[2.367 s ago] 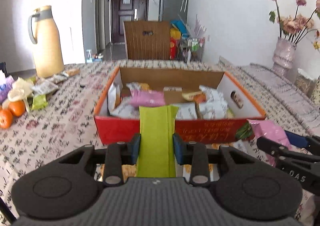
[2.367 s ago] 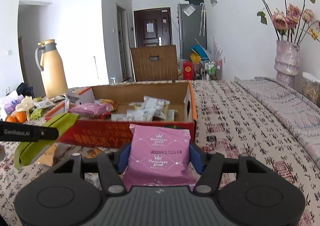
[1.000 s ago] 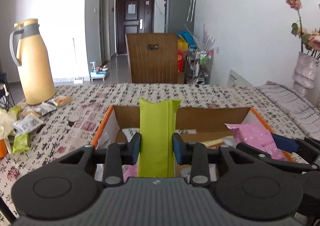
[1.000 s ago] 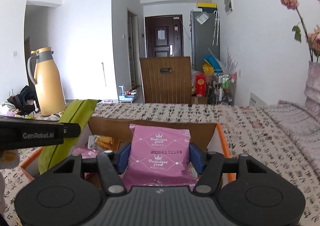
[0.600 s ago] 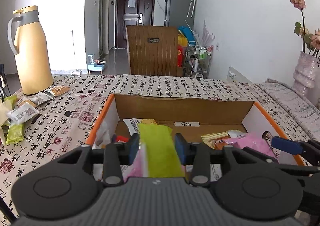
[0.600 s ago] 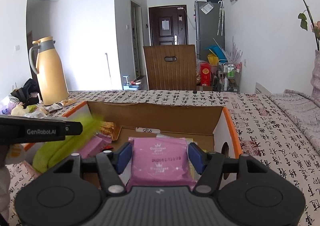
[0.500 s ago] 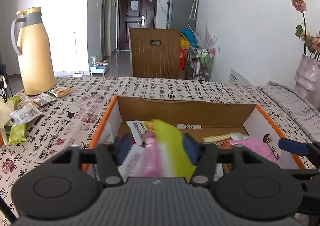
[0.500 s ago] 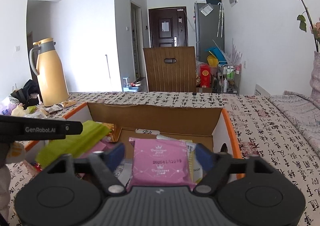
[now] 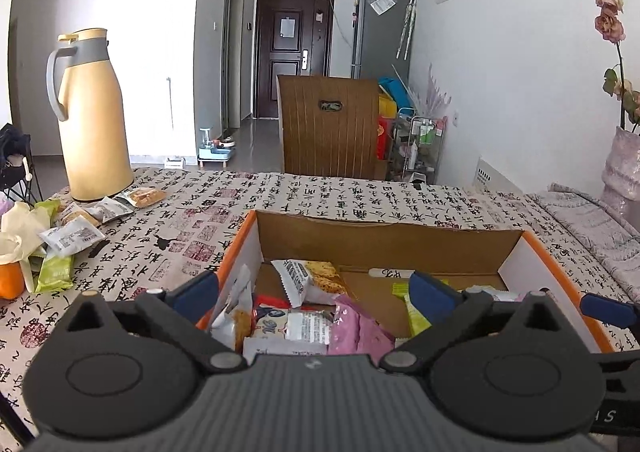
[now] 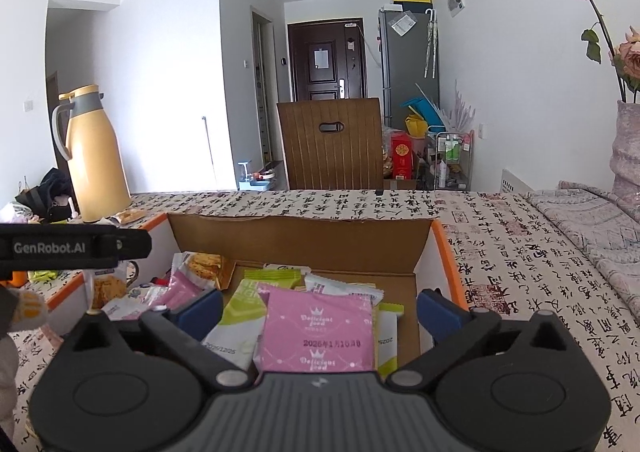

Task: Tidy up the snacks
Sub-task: 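Lower both snacks into the red box and open both tools, then move both open tools from the box back to the cracker packets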

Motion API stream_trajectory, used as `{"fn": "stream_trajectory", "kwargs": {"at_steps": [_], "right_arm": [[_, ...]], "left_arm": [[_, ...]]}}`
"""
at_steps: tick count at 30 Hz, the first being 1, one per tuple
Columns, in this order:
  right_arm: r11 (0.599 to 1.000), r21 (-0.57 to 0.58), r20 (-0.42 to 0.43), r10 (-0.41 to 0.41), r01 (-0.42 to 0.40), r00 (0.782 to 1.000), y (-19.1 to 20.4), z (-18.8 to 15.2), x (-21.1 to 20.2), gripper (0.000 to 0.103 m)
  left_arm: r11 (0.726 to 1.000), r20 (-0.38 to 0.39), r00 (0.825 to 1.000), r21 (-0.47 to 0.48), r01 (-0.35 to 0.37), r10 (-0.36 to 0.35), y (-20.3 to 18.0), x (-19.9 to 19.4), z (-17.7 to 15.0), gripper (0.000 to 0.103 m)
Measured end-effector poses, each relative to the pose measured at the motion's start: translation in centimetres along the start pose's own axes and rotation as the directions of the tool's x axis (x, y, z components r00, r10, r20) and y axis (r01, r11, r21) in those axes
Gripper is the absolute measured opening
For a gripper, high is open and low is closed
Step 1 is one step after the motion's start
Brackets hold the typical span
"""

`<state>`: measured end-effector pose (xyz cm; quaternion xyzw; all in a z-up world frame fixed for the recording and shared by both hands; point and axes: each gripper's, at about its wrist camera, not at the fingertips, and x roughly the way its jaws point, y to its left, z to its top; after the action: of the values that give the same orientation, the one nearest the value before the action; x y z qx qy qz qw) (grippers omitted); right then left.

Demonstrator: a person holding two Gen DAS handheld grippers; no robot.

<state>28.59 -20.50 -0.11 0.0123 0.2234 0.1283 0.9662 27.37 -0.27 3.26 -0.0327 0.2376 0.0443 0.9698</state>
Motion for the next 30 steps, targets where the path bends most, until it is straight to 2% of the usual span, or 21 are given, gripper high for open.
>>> {"fn": "stream_trajectory", "kwargs": {"at_steps": [14, 22, 30], "right_arm": [[1.000, 0.011, 0.052, -0.016, 0.016, 0.999, 0.5, 0.4, -4.1, 0.103], [1.000, 0.023, 0.054, -0.001, -0.001, 0.999, 1.4, -1.2, -7.1, 0.103], [1.000, 0.026, 0.006, 0.004, -0.004, 1.000, 2.6, -3.7, -8.8, 0.103]], "left_arm": [[1.000, 0.021, 1.000, -0.021, -0.004, 0.005, 0.9, -4.3, 0.6, 0.103], [1.000, 0.013, 1.000, -0.007, -0.011, 0.011, 2.3, -7.3, -1.1, 0.103], [1.000, -0.024, 1.000, 0.013, -0.011, 0.012, 4.2, -9.0, -4.1, 0.103]]}}
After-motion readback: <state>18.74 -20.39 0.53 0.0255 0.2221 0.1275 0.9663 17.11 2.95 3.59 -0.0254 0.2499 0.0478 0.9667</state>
